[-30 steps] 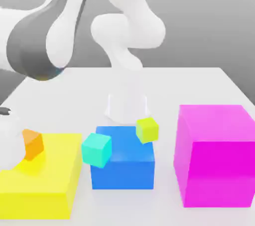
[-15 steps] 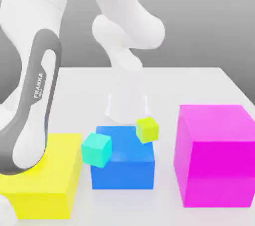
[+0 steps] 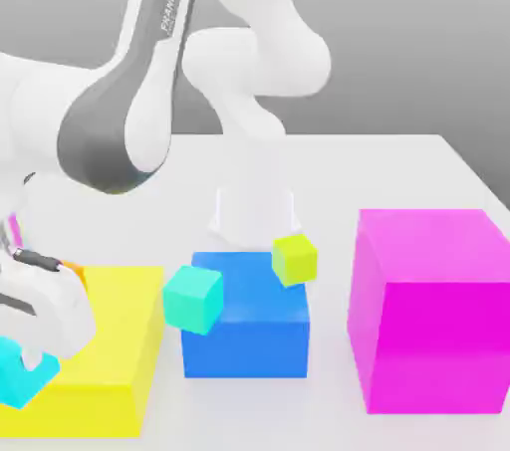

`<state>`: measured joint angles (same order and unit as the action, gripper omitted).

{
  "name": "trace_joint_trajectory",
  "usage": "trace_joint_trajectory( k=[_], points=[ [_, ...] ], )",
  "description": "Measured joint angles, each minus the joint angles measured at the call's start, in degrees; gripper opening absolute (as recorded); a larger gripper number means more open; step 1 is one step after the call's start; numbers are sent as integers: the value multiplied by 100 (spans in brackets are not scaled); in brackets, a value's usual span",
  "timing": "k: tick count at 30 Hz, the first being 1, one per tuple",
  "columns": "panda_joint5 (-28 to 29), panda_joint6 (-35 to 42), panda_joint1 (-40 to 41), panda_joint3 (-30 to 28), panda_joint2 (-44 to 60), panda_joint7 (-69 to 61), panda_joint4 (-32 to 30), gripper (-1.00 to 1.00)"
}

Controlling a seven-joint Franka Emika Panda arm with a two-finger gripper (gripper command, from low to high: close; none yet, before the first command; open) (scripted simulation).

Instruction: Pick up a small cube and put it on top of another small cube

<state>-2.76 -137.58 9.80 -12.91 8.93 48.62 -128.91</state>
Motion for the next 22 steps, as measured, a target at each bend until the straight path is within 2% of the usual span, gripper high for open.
trace_joint_trajectory(
  k=[8, 14, 19, 20, 22],
  points=[
    [466, 336, -293, 314, -1695, 1957, -1320, -100],
    [496, 596, -269, 753, -2947, 3204, -2312, -100],
    [460, -286, -263, 832, -2546, 3418, -2798, -100],
    [455, -480, -262, 832, -2413, 3417, -2859, 100],
    [455, -480, -261, 832, -2413, 3417, -2859, 100]
  ],
)
